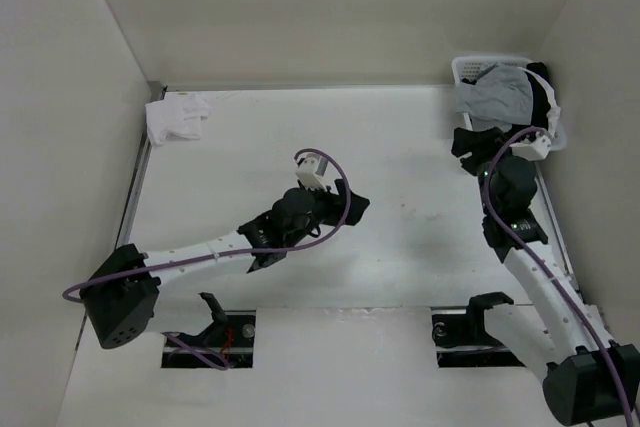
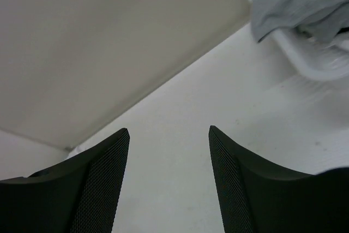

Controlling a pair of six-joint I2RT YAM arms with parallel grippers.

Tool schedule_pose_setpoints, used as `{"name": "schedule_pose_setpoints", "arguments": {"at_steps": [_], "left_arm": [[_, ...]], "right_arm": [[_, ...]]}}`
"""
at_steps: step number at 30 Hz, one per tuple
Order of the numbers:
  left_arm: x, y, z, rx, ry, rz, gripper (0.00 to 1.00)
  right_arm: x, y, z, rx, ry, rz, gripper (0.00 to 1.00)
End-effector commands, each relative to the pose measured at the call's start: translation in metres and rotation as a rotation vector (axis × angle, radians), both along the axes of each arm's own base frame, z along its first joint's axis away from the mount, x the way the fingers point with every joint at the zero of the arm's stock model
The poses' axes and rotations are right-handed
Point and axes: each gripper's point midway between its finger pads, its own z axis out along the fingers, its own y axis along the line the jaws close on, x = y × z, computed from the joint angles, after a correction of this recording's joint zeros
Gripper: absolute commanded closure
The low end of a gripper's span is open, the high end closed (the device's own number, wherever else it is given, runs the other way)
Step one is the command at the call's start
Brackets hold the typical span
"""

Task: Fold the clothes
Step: Grab the tank top from the pile

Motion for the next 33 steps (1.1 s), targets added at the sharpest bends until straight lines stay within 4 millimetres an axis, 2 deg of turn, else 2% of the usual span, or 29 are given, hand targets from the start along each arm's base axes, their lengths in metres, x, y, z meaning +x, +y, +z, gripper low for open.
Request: {"name": "schedule_pose_setpoints", "arguments": {"at_steps": [1,2,3,4,5,6,7,8,9,10,11,12,13,15,16,19,23,26,28,30,33], "left_arm": [[-0.009,-0.011,-0.005,0.048,-0.032,-0.067,0.26],[-0.013,-0.011,-0.016,0.054,-0.015,-0.083,0.25],[-0.014,-0.011,-0.025,0.062,-0.011,-0.104,0.25],[-0.014,-0.010,-0.026,0.063,-0.013,-0.105,0.26],[-0.014,-0.009,-0.029,0.063,-0.018,-0.107,0.26],[-0.013,-0.008,-0.035,0.073,-0.037,-0.110,0.27],[-0.013,-0.007,-0.038,0.077,-0.041,-0.111,0.28],[-0.013,-0.007,-0.039,0.081,-0.049,-0.116,0.33],[-0.013,-0.007,-0.040,0.084,-0.058,-0.115,0.48],[-0.012,-0.006,-0.039,0.086,-0.068,-0.112,0.63],[-0.012,-0.005,-0.039,0.086,-0.070,-0.110,0.68],[-0.011,-0.004,-0.040,0.086,-0.074,-0.108,0.78],[-0.009,-0.002,-0.042,0.091,-0.072,-0.103,0.80],[-0.004,0.001,-0.045,0.098,-0.065,-0.094,0.76],[-0.001,0.004,-0.047,0.100,-0.062,-0.085,0.71],[0.005,0.010,-0.050,0.094,-0.055,-0.060,0.59],[0.009,0.010,-0.059,0.084,-0.039,-0.056,0.51],[0.009,0.007,-0.065,0.082,-0.023,-0.071,0.51],[0.010,0.006,-0.068,0.079,-0.017,-0.073,0.51],[0.010,0.003,-0.073,0.072,-0.002,-0.082,0.51],[0.009,0.000,-0.077,0.069,0.010,-0.094,0.51]], "right_arm": [[0.011,-0.044,0.010,-0.027,0.040,-0.159,0.37],[0.019,-0.060,0.006,-0.033,0.063,-0.212,0.39],[0.028,-0.074,0.003,-0.025,0.087,-0.255,0.49],[0.032,-0.079,0.003,-0.026,0.096,-0.271,0.55],[0.035,-0.083,0.004,-0.026,0.098,-0.283,0.64],[0.043,-0.098,0.006,-0.029,0.108,-0.333,0.83],[0.046,-0.105,0.005,-0.029,0.114,-0.359,0.88],[0.050,-0.115,0.005,-0.034,0.127,-0.391,0.95],[0.059,-0.131,0.004,-0.046,0.159,-0.436,0.98],[0.068,-0.144,0.001,-0.052,0.190,-0.467,0.98],[0.071,-0.149,0.001,-0.054,0.200,-0.476,0.98],[0.084,-0.165,-0.003,-0.069,0.234,-0.504,0.94],[0.096,-0.176,-0.007,-0.078,0.262,-0.511,0.86],[0.122,-0.190,-0.017,-0.103,0.318,-0.497,0.65],[0.133,-0.194,-0.023,-0.113,0.345,-0.487,0.56],[0.162,-0.206,-0.039,-0.138,0.402,-0.480,0.44],[0.200,-0.201,-0.062,-0.141,0.471,-0.378,0.41],[0.214,-0.202,-0.071,-0.151,0.491,-0.359,0.40],[0.228,-0.204,-0.077,-0.147,0.498,-0.350,0.43],[0.234,-0.204,-0.078,-0.148,0.493,-0.344,0.46],[0.245,-0.211,-0.084,-0.141,0.499,-0.353,0.45]]}}
